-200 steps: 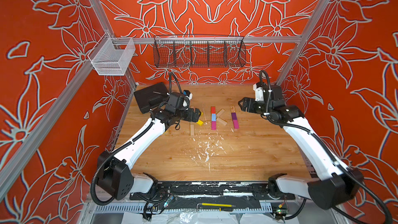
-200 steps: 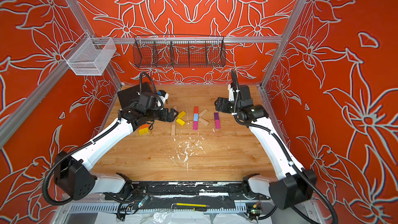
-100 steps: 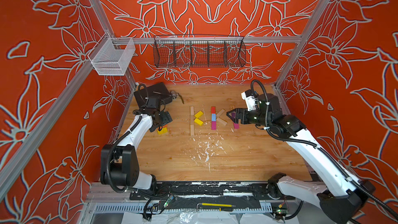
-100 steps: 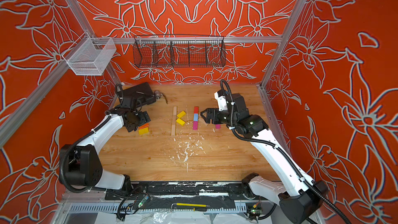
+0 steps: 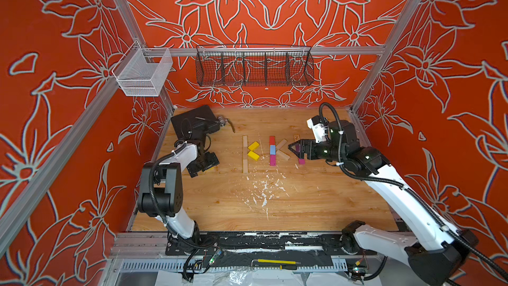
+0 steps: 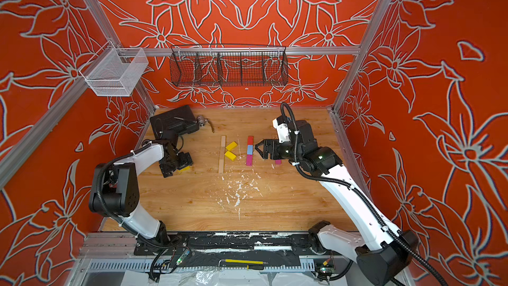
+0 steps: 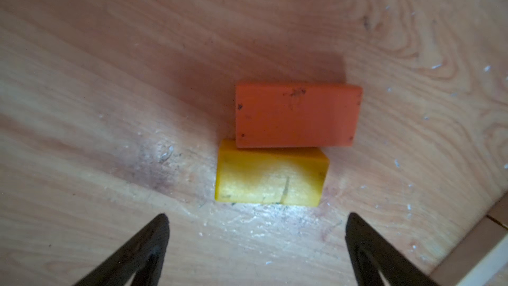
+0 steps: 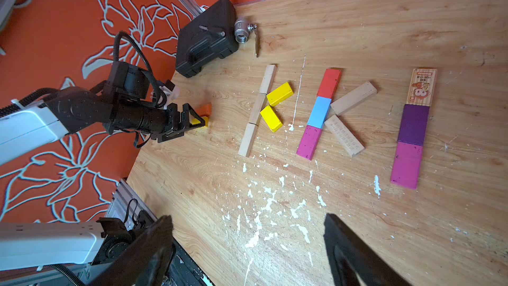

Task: Assemble the letter k with building blocks
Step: Pick up the building block from the center of the board.

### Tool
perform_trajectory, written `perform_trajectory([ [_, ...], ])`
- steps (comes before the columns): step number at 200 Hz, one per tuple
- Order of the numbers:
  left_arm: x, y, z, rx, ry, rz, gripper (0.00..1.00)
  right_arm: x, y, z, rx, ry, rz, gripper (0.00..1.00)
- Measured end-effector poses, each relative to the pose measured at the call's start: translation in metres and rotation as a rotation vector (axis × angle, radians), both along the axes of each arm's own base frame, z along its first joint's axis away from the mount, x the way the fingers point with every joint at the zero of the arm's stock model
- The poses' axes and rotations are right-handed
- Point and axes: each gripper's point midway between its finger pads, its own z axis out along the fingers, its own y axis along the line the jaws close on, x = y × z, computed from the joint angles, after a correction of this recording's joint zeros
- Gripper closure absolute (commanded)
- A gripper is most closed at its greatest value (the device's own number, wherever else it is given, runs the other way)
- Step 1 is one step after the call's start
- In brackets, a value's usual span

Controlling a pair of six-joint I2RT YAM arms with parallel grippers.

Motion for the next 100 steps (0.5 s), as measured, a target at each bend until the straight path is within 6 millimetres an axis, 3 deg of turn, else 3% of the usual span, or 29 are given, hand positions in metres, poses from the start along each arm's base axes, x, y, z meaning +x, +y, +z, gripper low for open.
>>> perform_trajectory([
  [29, 0.007, 0.001, -0.004, 0.004, 0.011, -0.008, 0.09, -0.001, 0.000, 0.000, 0.001, -0.003, -0.001, 0.12],
  [70, 0.015, 0.005, -0.009, 0.026, 0.028, -0.017, 0.26, -0.001, -0.001, 0.001, 0.002, -0.005, 0.000, 0.12],
  [100, 0.014, 0.005, -0.014, 0.028, 0.043, -0.023, 0.31, -0.001, -0.001, 0.001, 0.002, -0.005, -0.001, 0.12],
])
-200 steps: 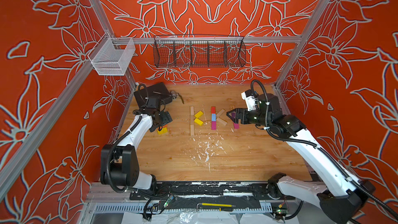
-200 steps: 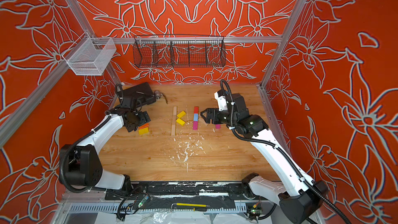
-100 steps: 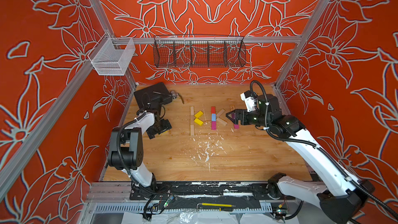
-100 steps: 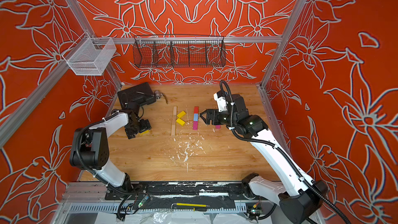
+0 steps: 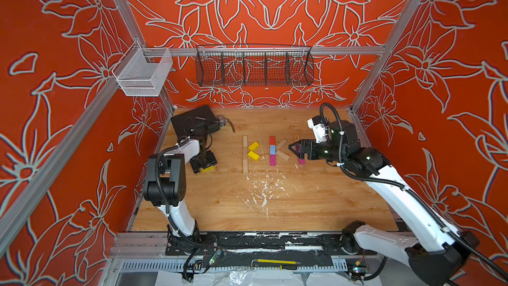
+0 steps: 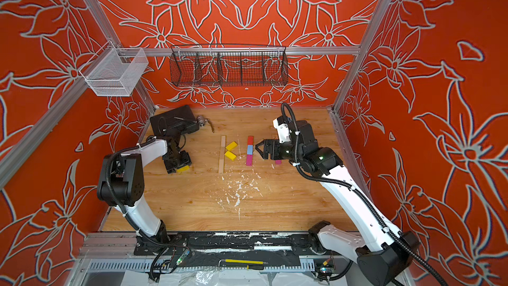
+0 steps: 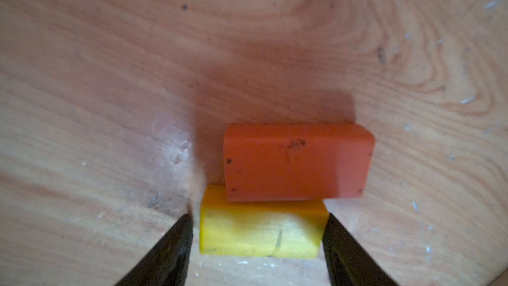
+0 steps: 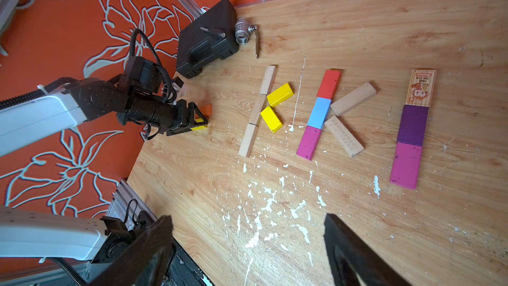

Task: Assemble the letter k with building blocks
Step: Pick up the building block from the center of the board, then place the building block at the center of the board.

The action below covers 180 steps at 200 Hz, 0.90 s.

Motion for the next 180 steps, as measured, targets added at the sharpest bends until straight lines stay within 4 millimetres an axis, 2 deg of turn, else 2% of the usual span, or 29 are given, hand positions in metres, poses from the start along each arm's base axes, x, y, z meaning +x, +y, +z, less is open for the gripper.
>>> perform_trajectory([
  [30, -0.001, -0.001, 0.000, 0.000, 0.006, -0.002, 0.38, 0.000, 0.000, 0.000, 0.001, 0.000, 0.000, 0.12],
  [85, -0.005, -0.008, 0.004, 0.001, 0.017, -0.021, 0.44, 0.006, -0.006, -0.001, -0.016, -0.005, -0.042, 0.11],
  [100, -0.008, -0.014, 0.015, 0.000, 0.002, -0.035, 0.45, 0.013, -0.013, -0.006, -0.026, 0.009, -0.076, 0.11],
  [118, -0.007, -0.026, 0.042, 0.001, -0.058, -0.064, 0.47, 0.031, -0.028, -0.021, -0.038, 0.069, -0.146, 0.11],
  [133, -0.002, -0.044, 0.074, -0.004, -0.142, -0.101, 0.48, 0.052, -0.048, -0.037, -0.038, 0.134, -0.224, 0.11],
  [145, 0.004, -0.066, 0.101, -0.015, -0.221, -0.143, 0.48, 0.066, -0.067, -0.053, -0.038, 0.191, -0.291, 0.11],
  [160, 0.010, -0.104, 0.133, -0.044, -0.311, -0.216, 0.48, 0.076, -0.088, -0.067, -0.043, 0.240, -0.359, 0.11],
  [180, 0.007, -0.170, 0.161, -0.099, -0.387, -0.349, 0.48, 0.082, -0.115, -0.076, -0.053, 0.275, -0.445, 0.10],
])
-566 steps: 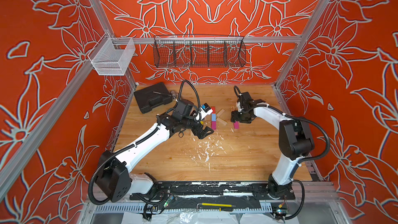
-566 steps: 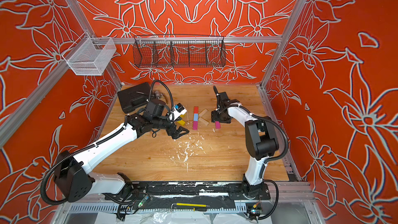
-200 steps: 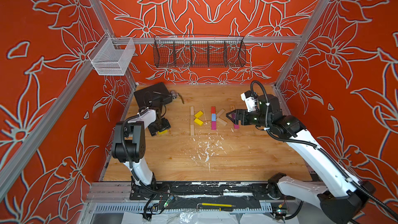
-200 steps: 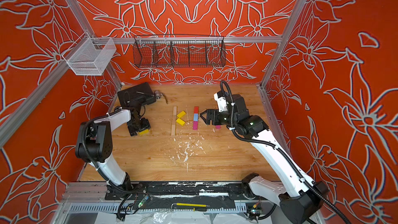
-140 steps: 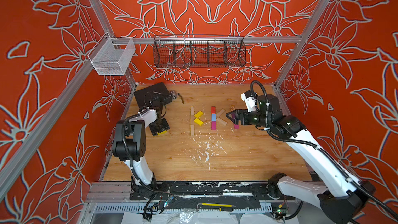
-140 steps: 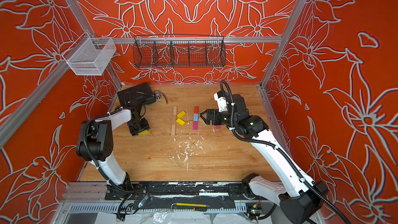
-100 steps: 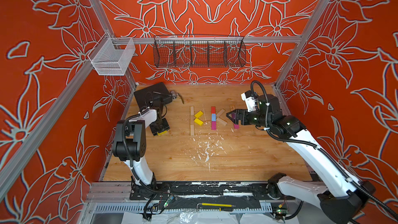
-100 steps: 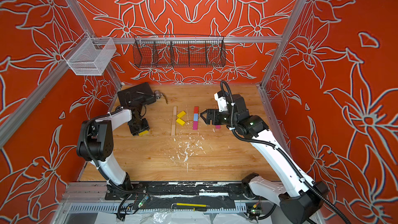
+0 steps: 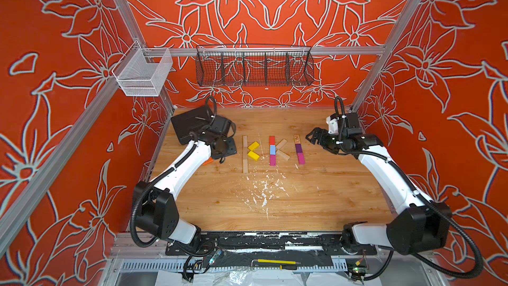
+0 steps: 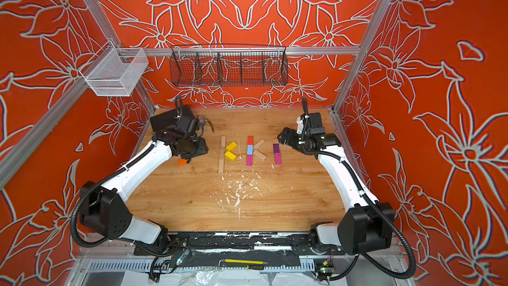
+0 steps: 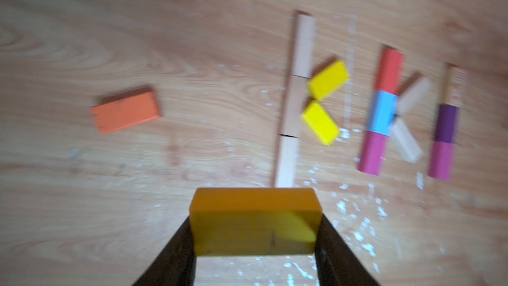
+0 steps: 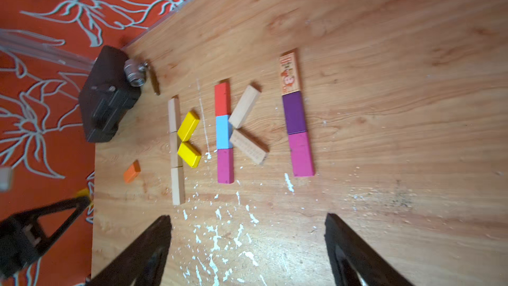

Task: Assemble the letter k with building blocks
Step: Place the building block at the center of the board.

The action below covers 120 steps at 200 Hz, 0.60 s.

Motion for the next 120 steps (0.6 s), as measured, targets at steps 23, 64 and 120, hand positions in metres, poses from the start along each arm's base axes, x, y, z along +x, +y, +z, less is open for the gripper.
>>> perform_trajectory([
  [23, -0.016, -0.083, 0.008, -0.018, -0.020, -0.181, 0.48, 0.000, -0.032, -0.006, -0.018, 0.035, -0.099, 0.10],
  [64, -0.045, -0.211, -0.025, 0.041, -0.022, -0.444, 0.48, -0.017, -0.064, -0.005, -0.070, 0.044, -0.199, 0.10],
  [120, -0.047, -0.282, -0.104, 0.126, 0.035, -0.555, 0.49, -0.048, -0.076, 0.021, -0.123, -0.057, -0.241, 0.10],
])
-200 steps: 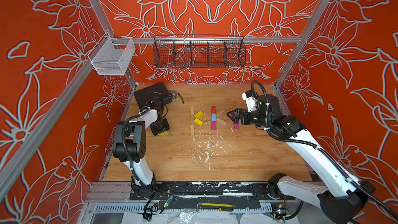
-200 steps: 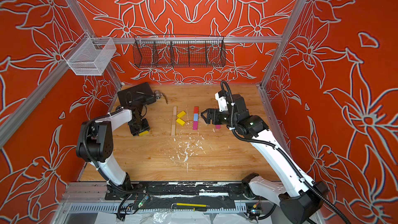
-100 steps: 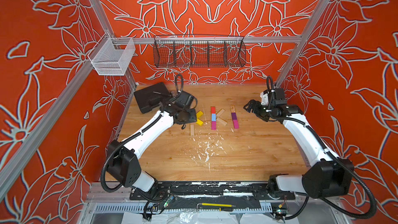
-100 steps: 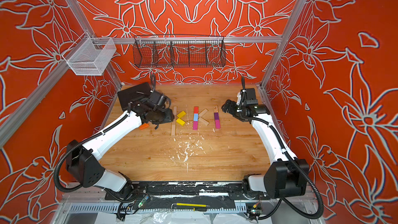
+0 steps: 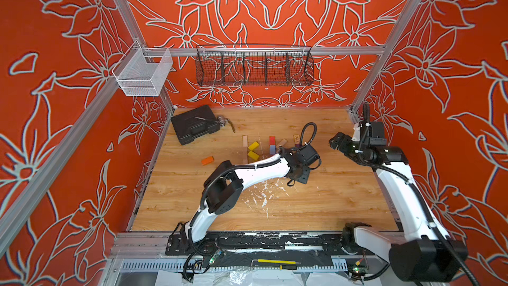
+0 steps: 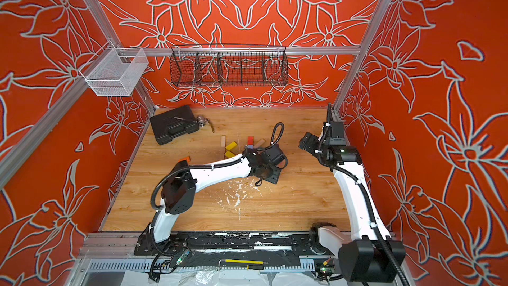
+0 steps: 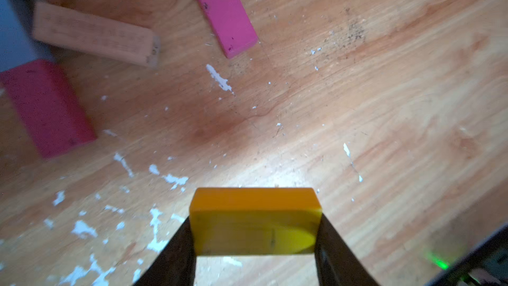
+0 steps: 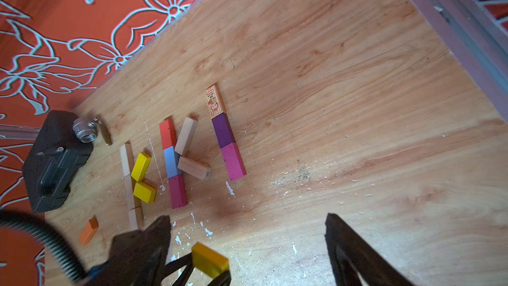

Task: Assemble the letter k with building blocks
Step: Place the building block at the center of the board.

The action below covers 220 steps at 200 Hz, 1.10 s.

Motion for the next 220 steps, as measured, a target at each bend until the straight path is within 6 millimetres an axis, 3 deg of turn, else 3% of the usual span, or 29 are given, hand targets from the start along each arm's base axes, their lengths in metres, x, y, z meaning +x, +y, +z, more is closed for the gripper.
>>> perform_trajectory([
  [29, 0.015, -0.008, -0.025, 0.039, -0.009, 0.015, 0.49, -0.013, -0.003, 0.007, -0.023, -0.023, -0.004, 0.10],
  [65, 0.030, -0.019, -0.033, 0.039, -0.012, 0.043, 0.49, -0.024, -0.006, 0.015, -0.050, -0.045, -0.012, 0.10],
  [113, 0.027, -0.022, -0.045, 0.030, 0.041, 0.076, 0.41, -0.031, -0.007, 0.015, -0.057, -0.039, -0.010, 0.11],
  [183, 0.027, -0.027, -0.043, -0.014, 0.056, 0.088, 0.24, -0.032, -0.007, 0.014, -0.060, -0.033, -0.005, 0.11],
  [220, 0.020, -0.011, -0.035, -0.011, 0.067, 0.093, 0.23, -0.032, -0.004, 0.016, -0.087, -0.047, 0.046, 0.15],
])
